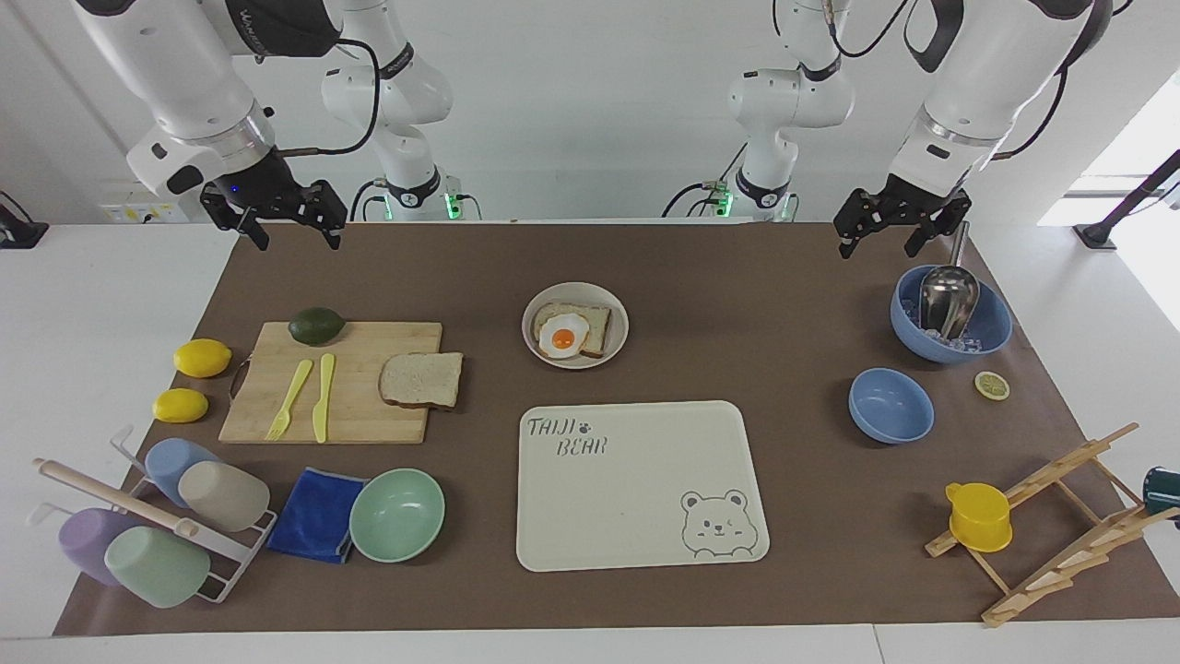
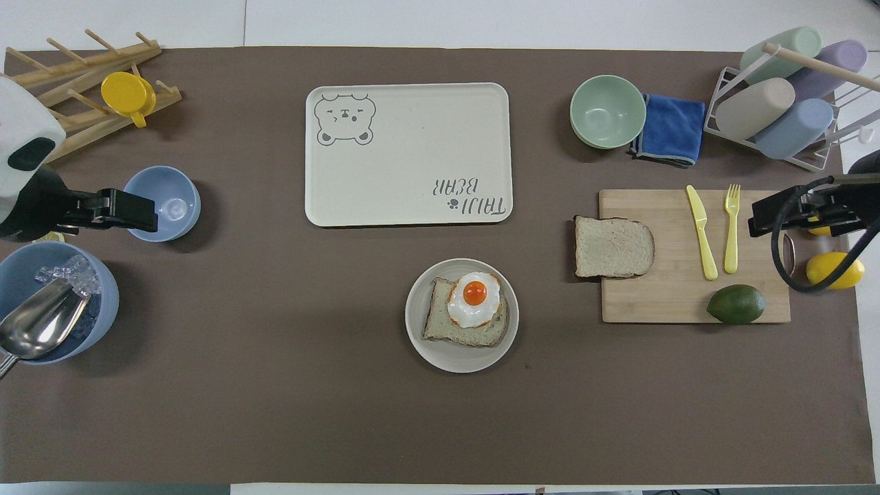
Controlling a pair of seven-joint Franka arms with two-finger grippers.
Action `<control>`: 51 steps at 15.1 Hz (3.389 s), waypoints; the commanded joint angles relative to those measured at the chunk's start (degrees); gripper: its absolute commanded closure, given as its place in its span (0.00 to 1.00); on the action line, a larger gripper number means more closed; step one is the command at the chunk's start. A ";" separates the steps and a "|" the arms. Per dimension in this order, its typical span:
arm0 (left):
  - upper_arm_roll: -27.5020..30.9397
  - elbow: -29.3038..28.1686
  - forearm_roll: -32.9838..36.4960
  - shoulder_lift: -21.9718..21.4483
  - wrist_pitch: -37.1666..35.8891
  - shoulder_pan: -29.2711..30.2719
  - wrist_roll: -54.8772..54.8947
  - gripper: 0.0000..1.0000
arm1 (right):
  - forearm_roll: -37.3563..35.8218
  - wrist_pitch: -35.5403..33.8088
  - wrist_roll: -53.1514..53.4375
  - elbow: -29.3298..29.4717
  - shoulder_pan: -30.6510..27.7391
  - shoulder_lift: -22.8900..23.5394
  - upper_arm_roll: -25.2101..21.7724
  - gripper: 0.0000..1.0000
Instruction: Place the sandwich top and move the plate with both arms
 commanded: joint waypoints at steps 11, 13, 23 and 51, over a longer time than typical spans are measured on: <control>-0.15 -0.96 -0.66 -0.76 0.74 0.55 0.50 0.00 | -6.87 18.01 1.20 -11.95 12.05 2.19 0.69 0.00; -0.15 -0.96 -0.66 -0.76 0.74 0.64 0.50 0.00 | -10.66 20.73 4.00 -11.78 15.22 7.46 0.69 0.00; -0.15 -0.96 -0.57 -0.76 0.74 0.64 0.50 0.00 | -28.50 25.67 22.83 -12.56 22.97 22.34 0.69 0.00; -0.15 -0.96 -0.66 -0.76 0.74 0.55 0.50 0.00 | -31.60 19.99 22.74 -14.27 23.49 20.75 5.42 1.00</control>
